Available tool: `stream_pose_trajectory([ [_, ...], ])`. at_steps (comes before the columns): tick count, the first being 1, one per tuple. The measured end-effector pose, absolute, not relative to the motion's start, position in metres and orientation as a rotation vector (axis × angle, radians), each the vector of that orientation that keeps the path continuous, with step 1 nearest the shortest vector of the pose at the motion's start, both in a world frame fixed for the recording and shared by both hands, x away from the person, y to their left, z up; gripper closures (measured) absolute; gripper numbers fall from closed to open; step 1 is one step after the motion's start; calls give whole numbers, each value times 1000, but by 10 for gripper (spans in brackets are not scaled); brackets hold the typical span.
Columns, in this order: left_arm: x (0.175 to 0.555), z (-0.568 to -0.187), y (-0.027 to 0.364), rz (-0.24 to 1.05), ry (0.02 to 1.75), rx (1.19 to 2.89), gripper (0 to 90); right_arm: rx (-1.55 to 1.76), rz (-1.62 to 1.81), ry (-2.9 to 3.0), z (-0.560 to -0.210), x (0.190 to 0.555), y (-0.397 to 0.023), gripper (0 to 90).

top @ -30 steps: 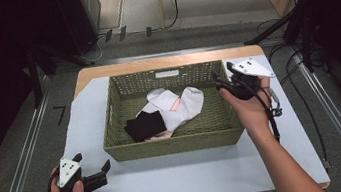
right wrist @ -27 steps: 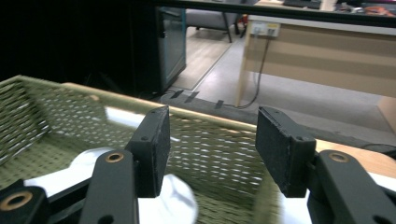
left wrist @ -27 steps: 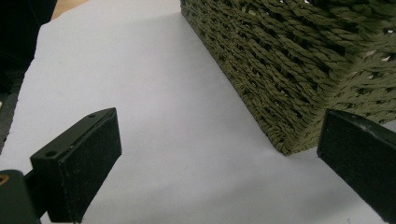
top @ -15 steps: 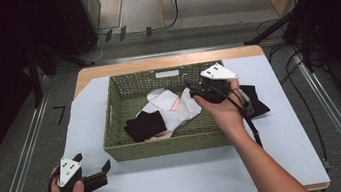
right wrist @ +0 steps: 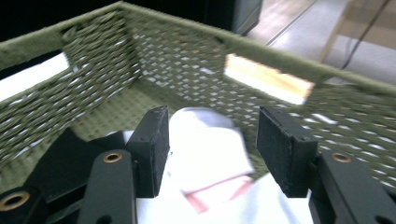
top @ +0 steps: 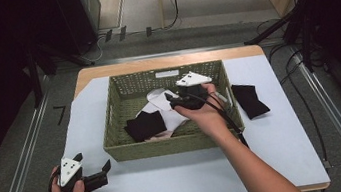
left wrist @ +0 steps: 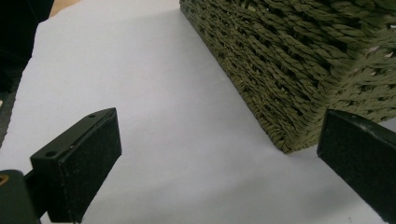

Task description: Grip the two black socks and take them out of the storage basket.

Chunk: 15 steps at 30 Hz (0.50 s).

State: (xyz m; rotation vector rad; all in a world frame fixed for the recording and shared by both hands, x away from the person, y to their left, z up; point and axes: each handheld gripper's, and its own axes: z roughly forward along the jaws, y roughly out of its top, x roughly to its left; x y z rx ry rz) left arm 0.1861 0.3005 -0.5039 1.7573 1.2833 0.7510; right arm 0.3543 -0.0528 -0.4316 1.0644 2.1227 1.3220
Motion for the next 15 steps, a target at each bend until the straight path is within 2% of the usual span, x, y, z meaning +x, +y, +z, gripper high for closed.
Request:
stream_pose_trajectory([
  [10,186,-504,300,753,1282,1758,5,985,1224,2401,-446,355,-18,424],
  [15,186,-504,300,754,1283,1762,5,1049,1235,2450,-451,360,-16,466],
])
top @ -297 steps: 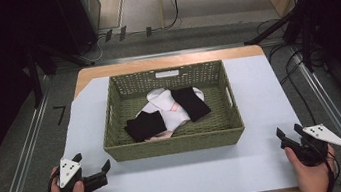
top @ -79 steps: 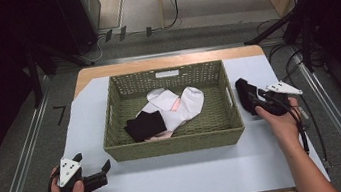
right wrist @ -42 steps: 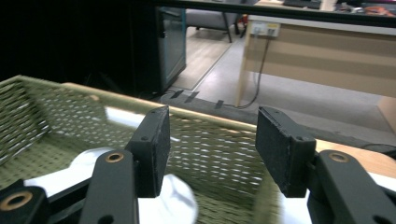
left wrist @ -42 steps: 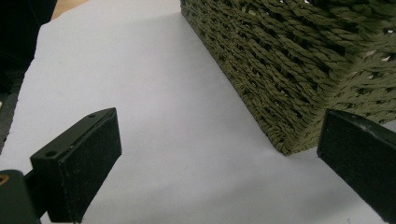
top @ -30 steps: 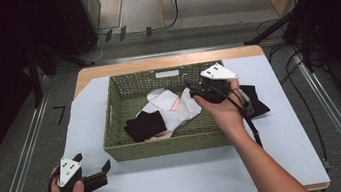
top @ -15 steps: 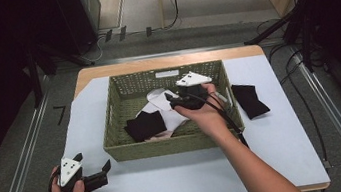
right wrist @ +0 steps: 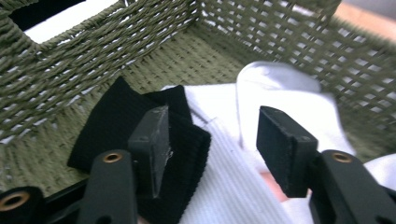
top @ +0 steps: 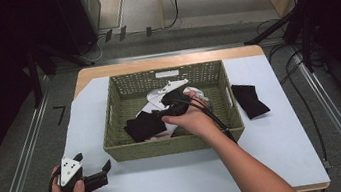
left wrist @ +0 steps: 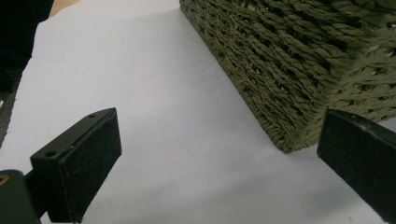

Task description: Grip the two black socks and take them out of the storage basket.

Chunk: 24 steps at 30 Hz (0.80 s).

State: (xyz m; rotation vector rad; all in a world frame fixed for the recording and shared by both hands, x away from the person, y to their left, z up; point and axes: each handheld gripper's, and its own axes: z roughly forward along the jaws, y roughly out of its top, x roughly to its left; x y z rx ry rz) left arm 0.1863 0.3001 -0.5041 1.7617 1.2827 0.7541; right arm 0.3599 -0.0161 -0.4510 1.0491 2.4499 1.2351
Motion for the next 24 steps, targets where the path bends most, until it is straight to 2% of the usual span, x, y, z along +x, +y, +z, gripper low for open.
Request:
stream_pose_trajectory([
  [5,186,-504,300,756,1281,1765,5,1087,1224,2533,-457,363,-14,526],
  [6,186,-504,300,755,1282,1764,5,1074,1195,2584,-461,364,-13,600],
  [7,186,-504,300,755,1283,1765,5,1074,1195,2584,-461,364,-13,600],
  [8,186,-504,300,755,1284,1765,5,1059,1178,2605,-462,364,-12,649],
  [9,187,-504,300,755,1284,1765,5,1005,1133,2648,-464,363,-12,738],
  [11,186,-504,300,755,1284,1765,5,918,1105,2641,-462,361,-13,851],
  [19,186,-504,300,754,1284,1759,5,1000,1226,2456,-448,361,-31,871],
  [24,186,-504,301,751,1282,1756,5,1013,1215,2309,-430,361,-63,870],
])
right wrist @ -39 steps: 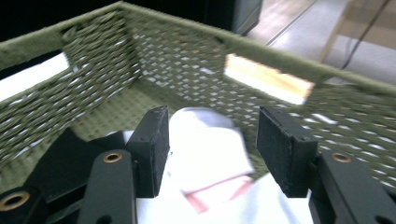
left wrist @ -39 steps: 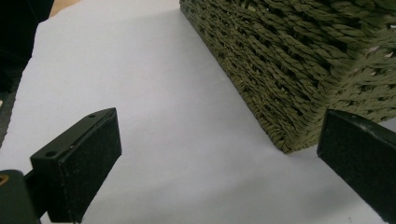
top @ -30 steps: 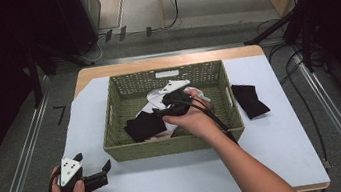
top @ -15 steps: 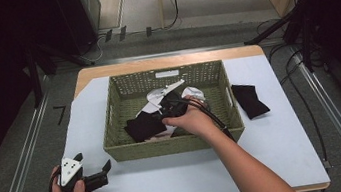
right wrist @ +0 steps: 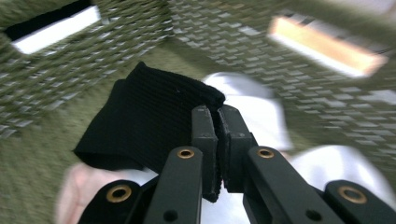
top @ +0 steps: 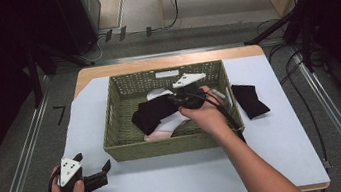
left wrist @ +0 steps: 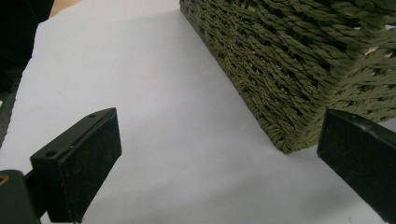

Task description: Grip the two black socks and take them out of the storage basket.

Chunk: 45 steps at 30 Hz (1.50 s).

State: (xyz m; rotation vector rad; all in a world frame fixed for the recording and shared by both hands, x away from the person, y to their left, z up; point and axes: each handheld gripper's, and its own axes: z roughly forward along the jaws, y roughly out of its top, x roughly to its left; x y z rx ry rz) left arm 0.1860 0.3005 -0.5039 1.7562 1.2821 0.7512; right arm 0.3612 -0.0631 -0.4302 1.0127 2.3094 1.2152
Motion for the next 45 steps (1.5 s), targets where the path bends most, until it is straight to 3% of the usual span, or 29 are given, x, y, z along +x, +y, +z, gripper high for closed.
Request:
stream_pose_trajectory([
  [5,186,-504,300,755,1282,1762,5,1031,1068,2158,-418,363,-94,870],
  [10,186,-504,299,760,1284,1770,5,991,967,2135,-419,362,-98,867],
  [20,186,-504,299,759,1280,1772,5,922,1062,2323,-435,369,-51,847],
  [22,186,-504,299,759,1279,1772,5,933,1111,2376,-442,376,-38,787],
  [24,186,-504,299,759,1278,1772,5,944,1115,2378,-448,379,-31,650],
  [25,186,-504,299,757,1278,1770,5,944,1115,2378,-448,379,-31,650],
  [26,186,-504,299,757,1277,1769,5,978,1118,2357,-454,382,-26,481],
  [27,186,-504,299,757,1276,1769,5,978,1118,2357,-454,382,-26,481],
  [28,186,-504,299,757,1276,1769,5,1035,1093,2373,-459,385,-23,377],
  [33,187,-504,299,754,1280,1776,6,1105,1065,2397,-464,389,-21,315],
  [39,187,-504,298,760,1277,1778,5,1085,876,2419,-477,397,-25,331],
  [41,187,-504,298,759,1277,1777,5,1132,869,2424,-481,399,-28,378],
  [43,187,-504,298,758,1277,1777,5,1160,903,2466,-481,401,-30,531],
  [44,187,-504,299,758,1277,1777,5,1127,901,2488,-481,401,-31,695],
  [45,187,-504,299,756,1277,1777,5,1127,901,2488,-481,401,-31,695],
])
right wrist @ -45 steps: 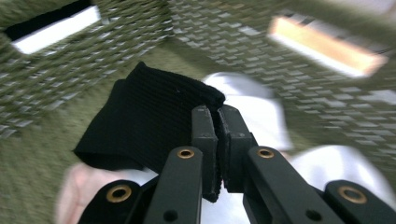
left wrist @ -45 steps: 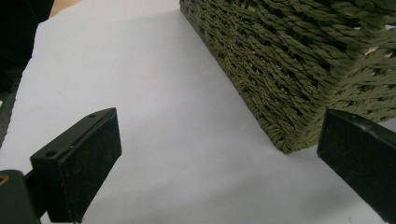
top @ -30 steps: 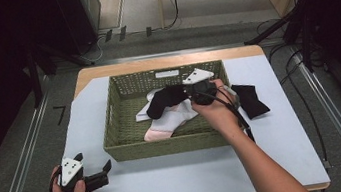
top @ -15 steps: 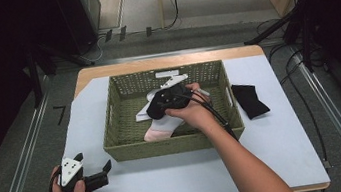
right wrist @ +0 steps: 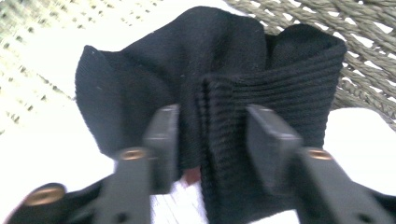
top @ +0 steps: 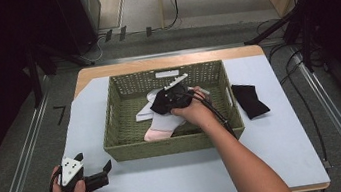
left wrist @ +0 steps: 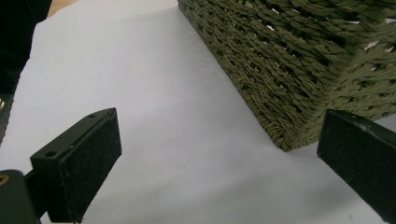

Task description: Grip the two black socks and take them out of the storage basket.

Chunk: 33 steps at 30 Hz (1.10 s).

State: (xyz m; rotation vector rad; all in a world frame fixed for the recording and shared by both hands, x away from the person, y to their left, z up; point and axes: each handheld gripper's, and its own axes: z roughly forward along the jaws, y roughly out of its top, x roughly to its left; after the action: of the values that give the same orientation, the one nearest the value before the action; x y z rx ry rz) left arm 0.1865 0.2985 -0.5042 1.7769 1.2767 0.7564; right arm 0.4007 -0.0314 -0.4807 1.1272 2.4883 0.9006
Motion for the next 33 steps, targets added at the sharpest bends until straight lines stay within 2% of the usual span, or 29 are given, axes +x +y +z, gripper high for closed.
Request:
stream_pose_trajectory([
  [1,186,-504,299,755,1276,1778,5,1105,892,2497,-479,400,-33,769],
  [5,186,-504,299,755,1276,1778,5,1098,924,2458,-470,399,-38,807],
  [33,186,-504,298,762,1276,1779,5,932,1388,1925,-404,361,-102,808],
])
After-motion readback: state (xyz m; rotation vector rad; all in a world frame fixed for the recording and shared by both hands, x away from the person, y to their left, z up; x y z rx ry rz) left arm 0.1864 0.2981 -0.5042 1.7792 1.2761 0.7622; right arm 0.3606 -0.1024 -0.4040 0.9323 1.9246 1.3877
